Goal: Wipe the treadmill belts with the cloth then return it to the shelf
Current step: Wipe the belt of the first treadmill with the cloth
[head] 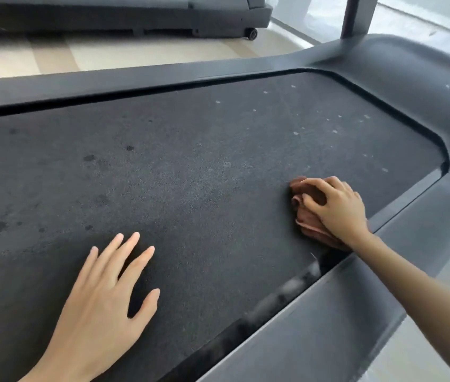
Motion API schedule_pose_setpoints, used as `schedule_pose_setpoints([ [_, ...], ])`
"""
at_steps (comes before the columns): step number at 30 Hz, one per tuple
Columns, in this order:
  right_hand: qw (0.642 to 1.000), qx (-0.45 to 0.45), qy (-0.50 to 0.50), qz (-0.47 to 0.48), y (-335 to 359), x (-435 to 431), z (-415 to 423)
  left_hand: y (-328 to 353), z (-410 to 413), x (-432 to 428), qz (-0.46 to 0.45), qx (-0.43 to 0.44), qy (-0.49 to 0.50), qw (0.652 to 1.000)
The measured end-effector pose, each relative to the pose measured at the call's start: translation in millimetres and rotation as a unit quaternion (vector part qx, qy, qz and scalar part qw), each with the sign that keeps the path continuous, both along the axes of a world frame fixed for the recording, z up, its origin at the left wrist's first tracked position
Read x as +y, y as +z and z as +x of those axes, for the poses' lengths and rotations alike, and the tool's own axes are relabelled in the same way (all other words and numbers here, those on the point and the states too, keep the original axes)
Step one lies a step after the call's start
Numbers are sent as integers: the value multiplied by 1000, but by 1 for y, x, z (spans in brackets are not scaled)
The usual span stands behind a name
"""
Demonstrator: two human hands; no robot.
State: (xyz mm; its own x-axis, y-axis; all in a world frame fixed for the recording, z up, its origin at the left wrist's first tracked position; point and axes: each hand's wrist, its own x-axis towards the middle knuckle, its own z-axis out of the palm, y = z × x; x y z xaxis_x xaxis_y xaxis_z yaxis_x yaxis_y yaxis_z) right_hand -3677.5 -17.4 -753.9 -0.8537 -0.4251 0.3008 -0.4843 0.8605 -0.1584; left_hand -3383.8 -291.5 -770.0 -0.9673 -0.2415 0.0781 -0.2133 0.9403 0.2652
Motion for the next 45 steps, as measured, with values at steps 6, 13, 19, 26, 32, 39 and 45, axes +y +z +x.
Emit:
schedule_pose_setpoints([
  [6,983,-27,-183,3,2,54,-109,7,-88,84,-18,25,-50,998],
  [13,987,46,152,33,-6,16,-65,4,-191,127,-39,1,-20,999],
  [19,977,11,212,-16,-5,26,-125,-5,-193,132,-26,-2,-8,1000],
  [26,999,-25,-19,17,0,4,-161,-2,-193,134,-16,1,-1,1000],
  [32,968,21,251,-8,-8,-9,-50,0,-196,135,-14,15,10,1000],
  [39,997,-19,76,-4,-1,61,-121,-4,-195,131,-18,12,-9,1000],
  [45,992,-38,-112,32,6,35,-92,-5,-197,132,-33,0,-11,999],
])
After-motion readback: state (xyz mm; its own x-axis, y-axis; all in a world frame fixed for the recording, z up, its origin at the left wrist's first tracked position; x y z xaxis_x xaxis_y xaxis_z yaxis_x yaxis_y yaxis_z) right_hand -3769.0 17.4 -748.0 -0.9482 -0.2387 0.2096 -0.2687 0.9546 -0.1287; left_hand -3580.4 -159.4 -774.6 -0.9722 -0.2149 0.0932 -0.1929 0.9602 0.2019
